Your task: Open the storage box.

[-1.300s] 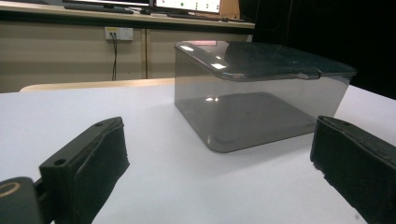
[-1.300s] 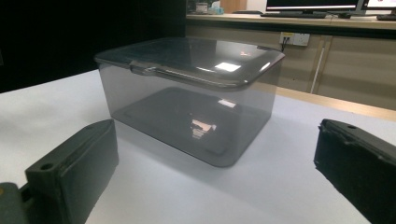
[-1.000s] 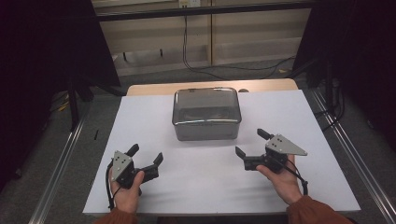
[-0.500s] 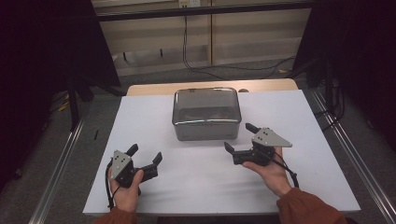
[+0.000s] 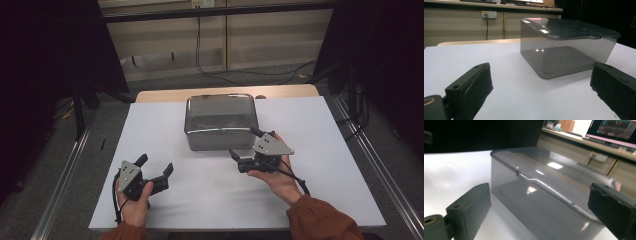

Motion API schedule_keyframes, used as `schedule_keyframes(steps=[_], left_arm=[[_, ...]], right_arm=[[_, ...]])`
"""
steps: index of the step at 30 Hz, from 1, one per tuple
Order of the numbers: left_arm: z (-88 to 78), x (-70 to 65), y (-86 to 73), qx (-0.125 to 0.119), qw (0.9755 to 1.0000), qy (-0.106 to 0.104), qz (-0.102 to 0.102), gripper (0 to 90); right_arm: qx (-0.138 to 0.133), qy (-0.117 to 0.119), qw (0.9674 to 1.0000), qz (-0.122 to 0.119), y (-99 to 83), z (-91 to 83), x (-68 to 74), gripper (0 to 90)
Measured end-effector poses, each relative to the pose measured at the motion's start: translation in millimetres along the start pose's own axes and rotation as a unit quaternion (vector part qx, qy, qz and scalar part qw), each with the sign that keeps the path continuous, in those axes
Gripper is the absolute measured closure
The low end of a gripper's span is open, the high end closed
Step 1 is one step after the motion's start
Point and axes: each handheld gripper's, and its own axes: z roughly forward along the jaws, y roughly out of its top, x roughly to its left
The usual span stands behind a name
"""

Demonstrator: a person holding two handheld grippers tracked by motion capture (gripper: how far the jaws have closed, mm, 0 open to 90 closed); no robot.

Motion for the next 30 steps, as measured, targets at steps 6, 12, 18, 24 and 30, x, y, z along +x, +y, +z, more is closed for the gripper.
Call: schedule_keyframes(steps=[6,12,18,24,30], left_arm=[[0.1,0.1,0.0,0.001,1.0,0.001,0.002,3.7],[3.3,-2.2,1.1,0.0,1.0,-0.002,0.006,3.6],[2.5,-0.6,1.1,0.0,1.0,0.0,0.006,3.6],[2.3,0.4,0.6,0.002,1.0,-0.001,0.004,3.5],[1.5,1.3,0.9,0.002,1.0,-0.001,0.003,3.3]], right_arm=[[-0.008,-0.018,0.9983,-0.055,7.4,6.8,-0.2,6.0],[-0.012,-0.028,0.9911,-0.13,10.7,14.0,7.9,8.3],[-0.012,-0.04,0.9815,-0.187,13.2,19.4,14.1,10.8],[0.009,-0.064,0.9588,-0.277,15.0,27.6,22.2,14.9],[0.02,-0.077,0.9386,-0.336,13.0,34.3,27.5,19.7]])
